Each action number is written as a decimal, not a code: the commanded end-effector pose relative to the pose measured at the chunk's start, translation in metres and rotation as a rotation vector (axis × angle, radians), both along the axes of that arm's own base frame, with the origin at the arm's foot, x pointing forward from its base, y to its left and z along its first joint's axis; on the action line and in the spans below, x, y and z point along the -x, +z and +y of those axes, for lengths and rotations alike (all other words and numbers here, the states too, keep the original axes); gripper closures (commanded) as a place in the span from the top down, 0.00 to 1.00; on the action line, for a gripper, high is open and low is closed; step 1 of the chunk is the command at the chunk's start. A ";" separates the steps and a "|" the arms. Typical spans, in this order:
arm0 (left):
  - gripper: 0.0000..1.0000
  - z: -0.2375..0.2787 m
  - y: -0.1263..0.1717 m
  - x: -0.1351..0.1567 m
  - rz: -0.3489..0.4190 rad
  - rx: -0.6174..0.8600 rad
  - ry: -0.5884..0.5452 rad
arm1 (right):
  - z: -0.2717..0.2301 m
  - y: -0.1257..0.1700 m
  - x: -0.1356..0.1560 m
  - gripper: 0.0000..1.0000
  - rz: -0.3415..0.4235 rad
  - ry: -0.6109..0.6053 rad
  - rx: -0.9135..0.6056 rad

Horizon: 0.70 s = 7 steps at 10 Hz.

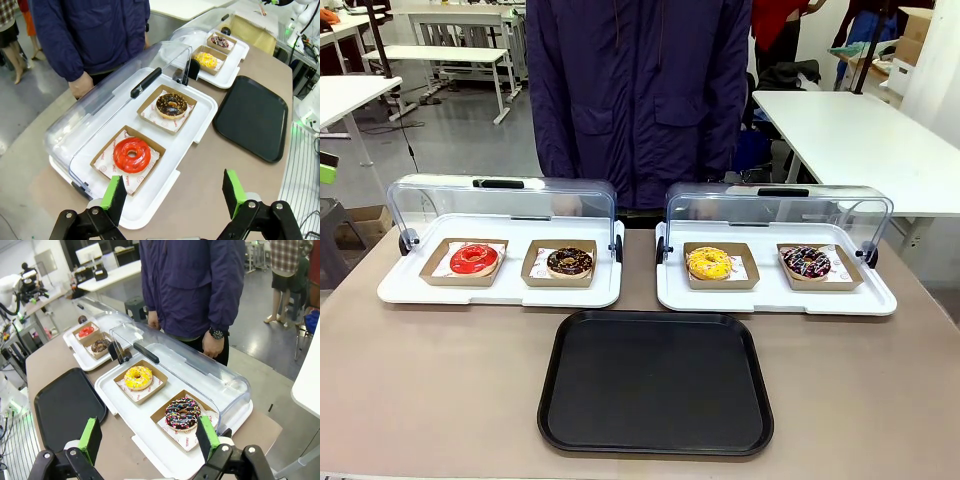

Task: Move the first donut from the left to the tray.
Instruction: Pick up the Paper togo box containing the Donut indicated by the person and place it on the Handle tray.

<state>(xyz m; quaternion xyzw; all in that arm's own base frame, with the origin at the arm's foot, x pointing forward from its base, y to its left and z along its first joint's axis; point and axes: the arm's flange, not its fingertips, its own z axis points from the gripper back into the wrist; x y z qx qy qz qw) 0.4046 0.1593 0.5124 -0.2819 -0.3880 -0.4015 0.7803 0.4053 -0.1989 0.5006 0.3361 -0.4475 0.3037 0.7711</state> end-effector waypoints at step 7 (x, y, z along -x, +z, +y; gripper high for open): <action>1.00 0.000 0.001 0.000 -0.008 0.005 -0.011 | 0.003 0.000 0.001 1.00 -0.019 0.001 -0.009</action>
